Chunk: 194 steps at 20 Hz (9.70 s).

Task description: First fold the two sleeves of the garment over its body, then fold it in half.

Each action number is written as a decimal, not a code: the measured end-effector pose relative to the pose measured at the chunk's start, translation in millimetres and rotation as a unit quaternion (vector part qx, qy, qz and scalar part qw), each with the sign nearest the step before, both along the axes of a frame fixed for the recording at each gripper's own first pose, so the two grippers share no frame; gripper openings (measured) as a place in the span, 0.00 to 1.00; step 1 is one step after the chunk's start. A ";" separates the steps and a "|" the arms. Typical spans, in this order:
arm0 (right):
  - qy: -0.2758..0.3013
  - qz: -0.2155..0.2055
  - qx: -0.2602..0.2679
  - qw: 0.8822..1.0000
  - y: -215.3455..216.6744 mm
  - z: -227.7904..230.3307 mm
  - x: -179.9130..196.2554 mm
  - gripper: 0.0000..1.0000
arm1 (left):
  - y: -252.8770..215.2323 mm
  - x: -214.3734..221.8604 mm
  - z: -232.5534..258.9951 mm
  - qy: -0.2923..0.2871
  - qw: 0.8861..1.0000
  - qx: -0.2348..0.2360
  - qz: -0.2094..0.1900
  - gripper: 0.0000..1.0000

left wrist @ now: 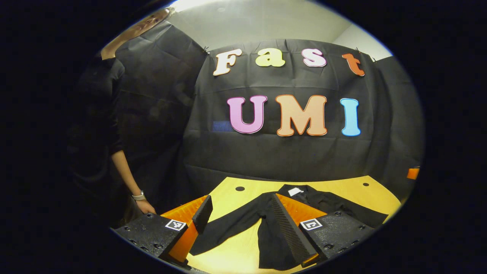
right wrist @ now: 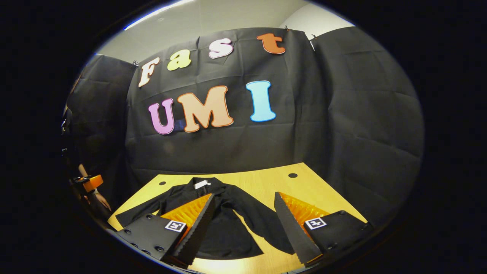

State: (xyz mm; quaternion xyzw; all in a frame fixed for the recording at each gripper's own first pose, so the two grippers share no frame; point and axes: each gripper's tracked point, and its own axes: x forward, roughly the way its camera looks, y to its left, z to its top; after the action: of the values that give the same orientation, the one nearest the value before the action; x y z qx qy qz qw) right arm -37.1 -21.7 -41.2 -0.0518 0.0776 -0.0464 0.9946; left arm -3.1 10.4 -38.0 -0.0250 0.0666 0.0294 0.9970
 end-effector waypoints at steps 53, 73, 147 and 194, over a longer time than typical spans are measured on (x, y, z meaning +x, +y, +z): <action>0.296 -0.123 0.001 0.947 -221.5 -236.3 80.9 0.98 | 22.3 0.4 -8.9 0.028 0.996 0.079 0.041 0.98; 0.301 -0.106 0.013 0.947 -220.8 -241.2 77.7 0.45 | 1.5 5.2 -0.3 0.008 0.998 0.056 0.007 0.98; 0.076 0.073 -0.078 0.991 162.8 1.5 286.2 0.02 | 84.8 36.1 -84.5 0.069 0.996 -0.036 -0.053 0.93; 0.203 0.202 -0.025 0.958 336.1 -164.0 319.5 0.53 | 91.6 31.4 -184.2 0.169 0.983 -0.068 -0.039 0.95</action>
State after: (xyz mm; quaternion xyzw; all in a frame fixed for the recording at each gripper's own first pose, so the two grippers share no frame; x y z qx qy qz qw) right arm 282.4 314.4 -205.2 -0.0993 0.2647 0.1649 0.9449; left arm 28.3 102.0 -222.2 -0.0852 0.2367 -0.0103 0.9678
